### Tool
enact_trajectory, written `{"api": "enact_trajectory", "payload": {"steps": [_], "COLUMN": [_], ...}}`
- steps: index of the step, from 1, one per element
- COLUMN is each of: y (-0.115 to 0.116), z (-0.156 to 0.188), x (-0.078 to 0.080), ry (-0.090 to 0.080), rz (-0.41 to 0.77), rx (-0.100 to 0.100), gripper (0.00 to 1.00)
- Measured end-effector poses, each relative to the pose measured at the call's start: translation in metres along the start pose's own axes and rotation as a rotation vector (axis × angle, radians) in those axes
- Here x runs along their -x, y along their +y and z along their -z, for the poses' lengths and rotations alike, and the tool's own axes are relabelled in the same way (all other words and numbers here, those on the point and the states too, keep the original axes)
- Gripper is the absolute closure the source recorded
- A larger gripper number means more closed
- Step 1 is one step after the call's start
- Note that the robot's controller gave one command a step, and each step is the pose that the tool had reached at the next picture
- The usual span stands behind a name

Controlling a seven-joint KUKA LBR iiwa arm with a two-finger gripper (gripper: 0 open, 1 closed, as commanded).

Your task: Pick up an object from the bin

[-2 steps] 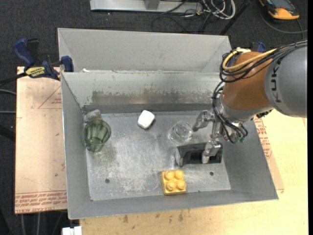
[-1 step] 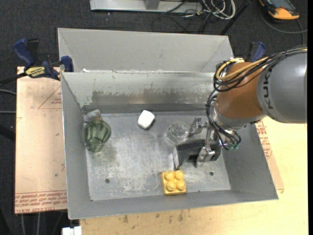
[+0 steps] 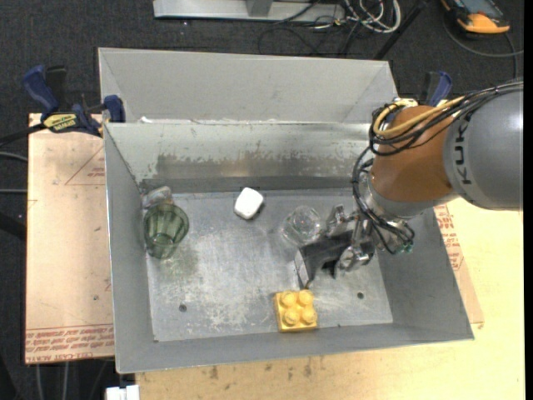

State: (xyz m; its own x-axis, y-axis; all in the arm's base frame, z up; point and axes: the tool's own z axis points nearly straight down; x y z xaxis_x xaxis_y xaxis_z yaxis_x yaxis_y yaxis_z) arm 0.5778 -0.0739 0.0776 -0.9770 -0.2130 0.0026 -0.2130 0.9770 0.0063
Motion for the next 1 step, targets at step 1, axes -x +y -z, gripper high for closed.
{"api": "enact_trajectory", "payload": {"steps": [1], "y": [0.0], "z": [0.0], "x": [0.0], "ry": [0.0], "rz": [0.0], "rx": [0.0], "gripper": [1.0]}}
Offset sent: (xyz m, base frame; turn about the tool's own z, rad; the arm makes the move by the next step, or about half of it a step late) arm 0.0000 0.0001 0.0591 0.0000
